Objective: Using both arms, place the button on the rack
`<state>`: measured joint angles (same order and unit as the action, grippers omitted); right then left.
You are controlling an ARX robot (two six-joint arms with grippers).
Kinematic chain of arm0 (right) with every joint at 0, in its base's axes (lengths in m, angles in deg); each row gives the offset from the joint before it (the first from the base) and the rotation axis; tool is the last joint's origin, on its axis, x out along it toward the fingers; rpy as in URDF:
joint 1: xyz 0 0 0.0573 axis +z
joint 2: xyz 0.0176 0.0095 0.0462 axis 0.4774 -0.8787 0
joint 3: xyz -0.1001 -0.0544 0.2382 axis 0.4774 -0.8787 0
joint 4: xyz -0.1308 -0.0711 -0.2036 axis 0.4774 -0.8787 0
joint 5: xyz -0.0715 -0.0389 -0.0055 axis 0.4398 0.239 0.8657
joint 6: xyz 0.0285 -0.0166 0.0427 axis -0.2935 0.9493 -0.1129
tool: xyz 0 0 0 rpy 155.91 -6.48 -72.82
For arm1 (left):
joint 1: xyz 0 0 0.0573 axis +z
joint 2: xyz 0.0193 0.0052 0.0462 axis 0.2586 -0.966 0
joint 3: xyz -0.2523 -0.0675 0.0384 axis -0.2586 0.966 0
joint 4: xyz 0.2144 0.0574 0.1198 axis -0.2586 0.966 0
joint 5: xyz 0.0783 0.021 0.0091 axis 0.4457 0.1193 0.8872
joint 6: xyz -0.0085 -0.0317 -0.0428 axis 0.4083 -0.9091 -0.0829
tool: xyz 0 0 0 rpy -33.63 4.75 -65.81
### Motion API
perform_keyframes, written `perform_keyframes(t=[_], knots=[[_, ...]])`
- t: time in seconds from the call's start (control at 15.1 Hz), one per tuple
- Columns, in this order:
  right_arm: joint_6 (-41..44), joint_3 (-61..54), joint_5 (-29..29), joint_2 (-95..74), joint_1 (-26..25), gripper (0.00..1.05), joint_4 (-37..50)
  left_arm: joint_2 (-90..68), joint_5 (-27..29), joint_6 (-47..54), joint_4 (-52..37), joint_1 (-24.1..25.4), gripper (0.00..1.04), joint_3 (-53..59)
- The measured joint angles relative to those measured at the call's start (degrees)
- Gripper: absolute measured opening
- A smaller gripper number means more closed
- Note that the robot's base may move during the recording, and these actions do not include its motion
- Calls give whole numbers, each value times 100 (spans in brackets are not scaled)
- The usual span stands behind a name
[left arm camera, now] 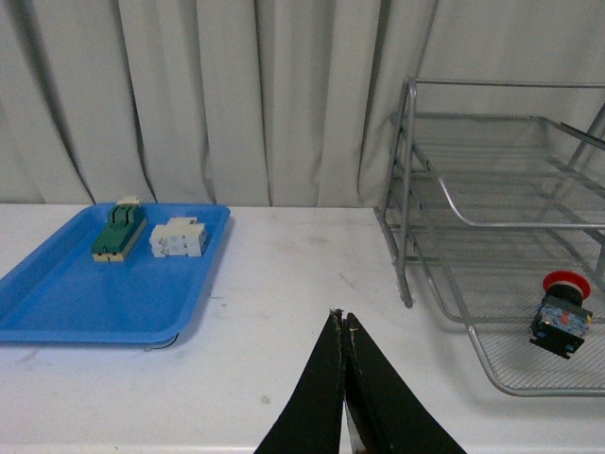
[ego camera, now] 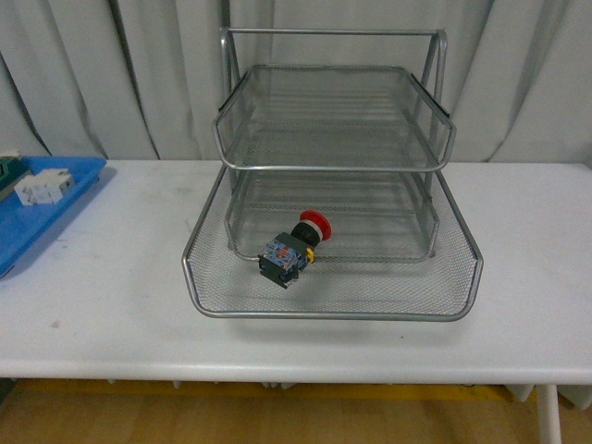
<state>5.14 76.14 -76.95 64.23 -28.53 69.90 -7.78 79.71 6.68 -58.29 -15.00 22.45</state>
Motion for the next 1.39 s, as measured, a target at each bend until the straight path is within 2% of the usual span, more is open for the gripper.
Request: perform_keyframes(t=[0.4, 0.46, 0.66, 0.73, 0.79, 0.86, 0.99, 1.13, 1.19, 1.26, 1.39], knots=[[0, 0, 0, 0, 0, 98, 0, 654, 0, 0, 667, 0, 2, 0], [0, 0, 4, 0, 0, 98, -2, 1224, -22, 4, 1552, 0, 2, -2], [0, 0, 2, 0, 0, 98, -2, 1565, -7, -9, 1668, 0, 4, -2], [2, 2, -22, -7, -4, 98, -31, 1565, -4, -9, 1626, 0, 17, -2], [420, 380, -855, -575, -304, 98, -1036, 1565, 7, -9, 1644, 0, 29, -2], [774, 647, -1143, -1554, -203, 98, -1147, 1565, 0, -9, 1637, 0, 42, -2], [813, 852, -981, -2918, 188, 98, -459, 1565, -2, -11, 1648, 0, 66, -2], [330, 1156, -782, -4343, 511, 98, 160, 1565, -4, -9, 1641, 0, 91, -2], [-57, 1386, -780, -5101, 682, 90, 435, 1565, -4, -4, 1639, 0, 100, -2], [-457, 1617, -866, -5764, 839, 77, 697, 1565, -4, -9, 1639, 0, 97, -2], [-1095, 2144, -656, -7055, 1325, 51, 1069, 1565, -4, -9, 1639, 0, 98, -2]])
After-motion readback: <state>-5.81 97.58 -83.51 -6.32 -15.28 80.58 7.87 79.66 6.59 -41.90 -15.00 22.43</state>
